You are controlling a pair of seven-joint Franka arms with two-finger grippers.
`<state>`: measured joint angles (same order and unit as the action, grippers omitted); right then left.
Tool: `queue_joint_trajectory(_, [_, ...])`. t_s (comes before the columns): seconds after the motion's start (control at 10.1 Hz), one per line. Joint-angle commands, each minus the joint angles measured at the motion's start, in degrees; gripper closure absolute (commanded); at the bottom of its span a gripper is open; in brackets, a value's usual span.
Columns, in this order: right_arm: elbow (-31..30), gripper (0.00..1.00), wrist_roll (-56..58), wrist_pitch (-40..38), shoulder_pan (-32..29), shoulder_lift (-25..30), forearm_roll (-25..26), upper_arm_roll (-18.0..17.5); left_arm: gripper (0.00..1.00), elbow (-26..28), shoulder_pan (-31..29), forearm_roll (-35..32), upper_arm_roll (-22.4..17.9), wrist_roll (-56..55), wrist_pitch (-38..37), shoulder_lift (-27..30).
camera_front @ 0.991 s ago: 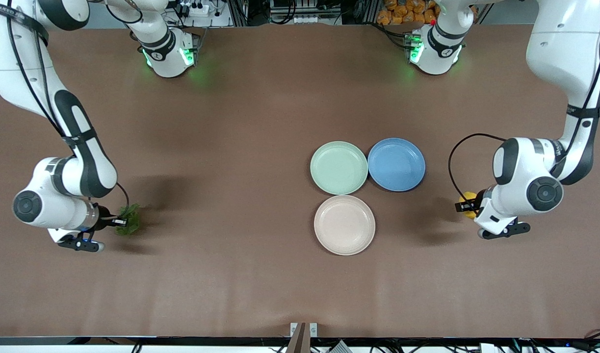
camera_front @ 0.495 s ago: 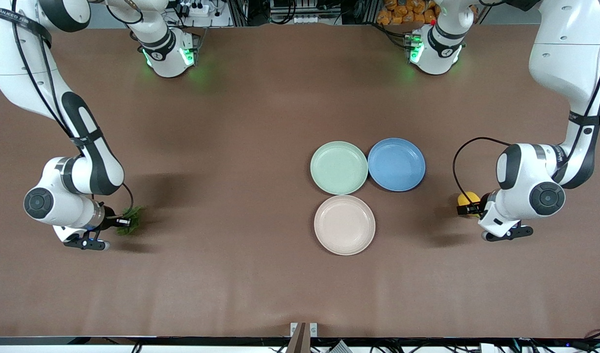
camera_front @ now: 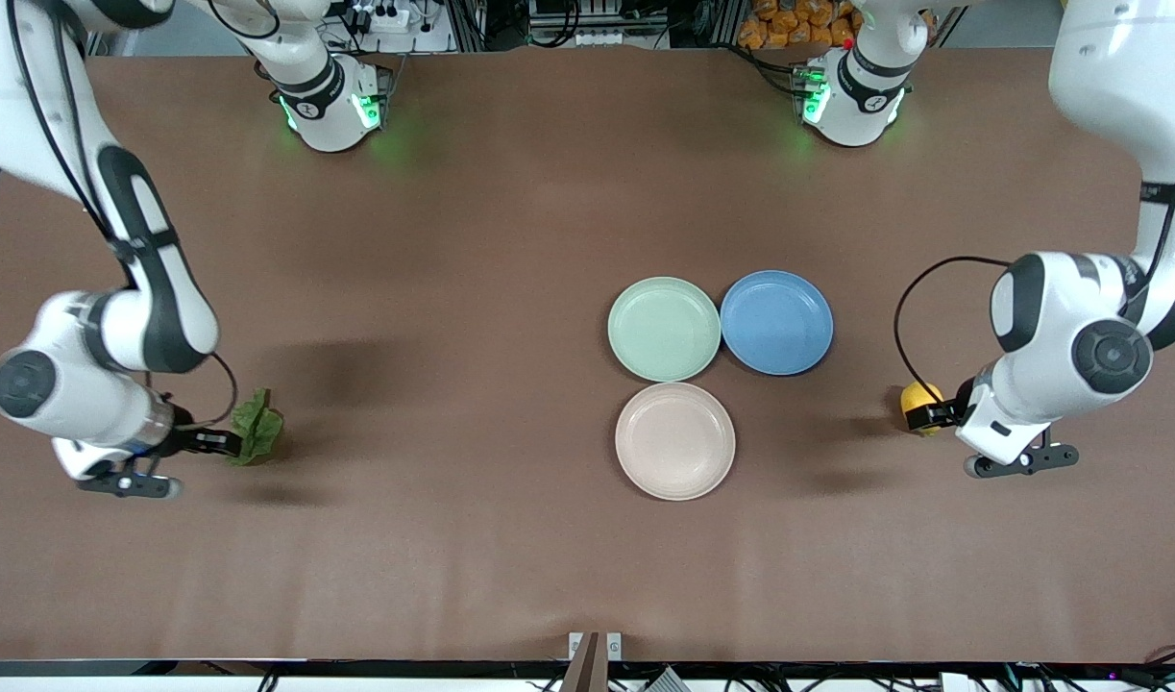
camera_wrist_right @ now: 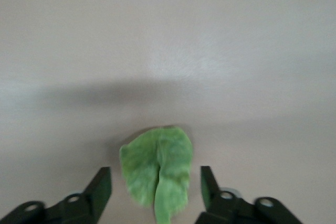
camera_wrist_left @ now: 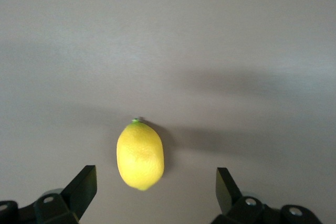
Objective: Pick lemon and lettuce from plates
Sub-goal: 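Open the left gripper over the table while the right gripper releases the lettuce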
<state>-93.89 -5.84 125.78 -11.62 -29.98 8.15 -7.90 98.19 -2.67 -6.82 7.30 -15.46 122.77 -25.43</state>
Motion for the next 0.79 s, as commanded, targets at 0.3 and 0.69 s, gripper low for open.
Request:
queue_joint_trajectory(0.3, [-2.9,0.00,0.2,-13.2,2.7,19.8,-0.1,0.8,0.00,10.2,3.3,5.3,-0.9,-0.8,-0.5,17.0])
queue_joint_trajectory(0.69, [-2.4,0.00,2.5,-18.9,5.2,28.2,-4.0,3.1,0.00,6.2,4.3,5.4,-1.1,-1.0,-7.5,23.4])
